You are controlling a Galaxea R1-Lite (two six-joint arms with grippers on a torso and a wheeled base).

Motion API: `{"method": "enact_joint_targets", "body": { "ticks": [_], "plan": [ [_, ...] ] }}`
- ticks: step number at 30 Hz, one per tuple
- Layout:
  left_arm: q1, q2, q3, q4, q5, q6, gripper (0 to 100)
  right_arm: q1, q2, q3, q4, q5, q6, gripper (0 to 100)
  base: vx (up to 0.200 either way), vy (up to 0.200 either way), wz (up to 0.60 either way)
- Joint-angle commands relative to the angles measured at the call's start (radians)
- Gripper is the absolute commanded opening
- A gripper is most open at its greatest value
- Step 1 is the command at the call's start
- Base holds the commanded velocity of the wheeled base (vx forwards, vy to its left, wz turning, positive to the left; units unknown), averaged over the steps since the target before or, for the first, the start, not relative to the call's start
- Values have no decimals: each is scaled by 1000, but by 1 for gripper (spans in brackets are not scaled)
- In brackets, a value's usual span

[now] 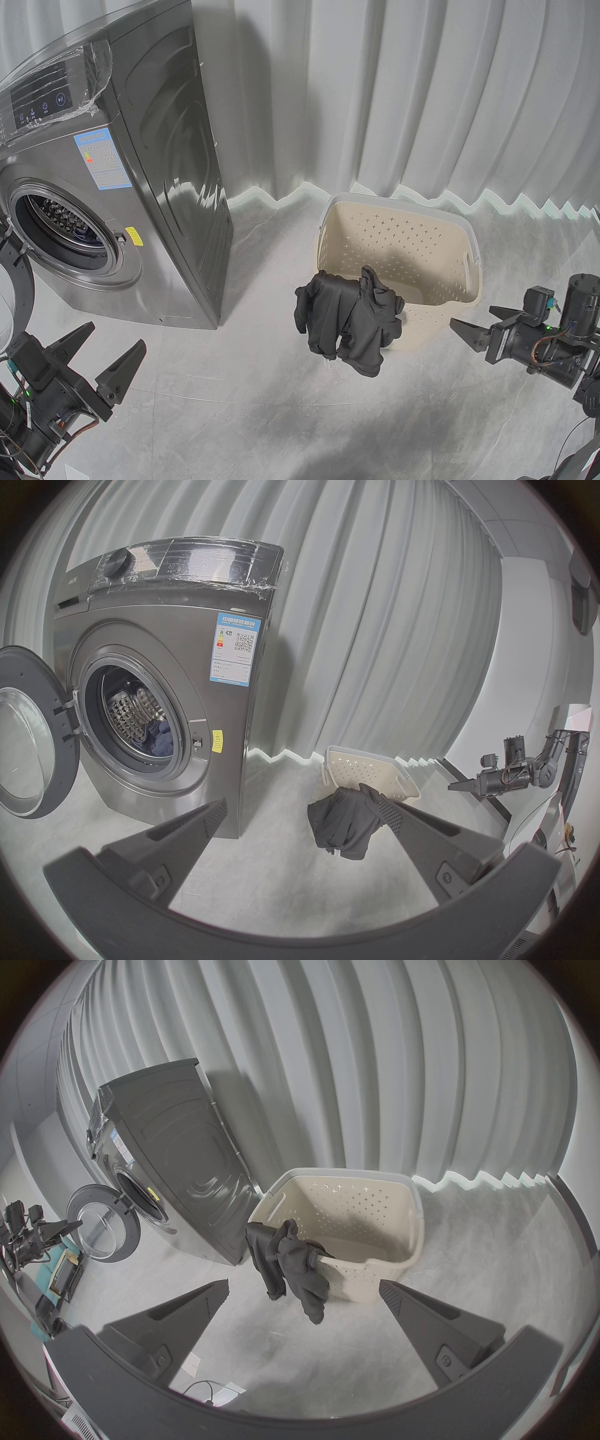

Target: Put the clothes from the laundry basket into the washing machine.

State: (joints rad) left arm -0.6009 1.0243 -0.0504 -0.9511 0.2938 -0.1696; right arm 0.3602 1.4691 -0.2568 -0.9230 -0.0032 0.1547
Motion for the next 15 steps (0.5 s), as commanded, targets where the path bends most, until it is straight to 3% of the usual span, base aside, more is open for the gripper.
{"method": "enact_joint_targets", "body": {
  "ticks": [1, 5, 15],
  "plan": [
    [1, -3, 0, -3, 1, 1, 100, 2, 250, -58, -128, 35, 0, 100, 0, 0, 0],
    [1, -4, 3, -3, 1, 1, 100, -6, 375, -81, -246, 63, -7, 100, 0, 0, 0],
    [1, -26, 1, -2, 1, 1, 100, -7, 588, -183, -344, 89, -14, 100, 0, 0, 0]
  ]
}}
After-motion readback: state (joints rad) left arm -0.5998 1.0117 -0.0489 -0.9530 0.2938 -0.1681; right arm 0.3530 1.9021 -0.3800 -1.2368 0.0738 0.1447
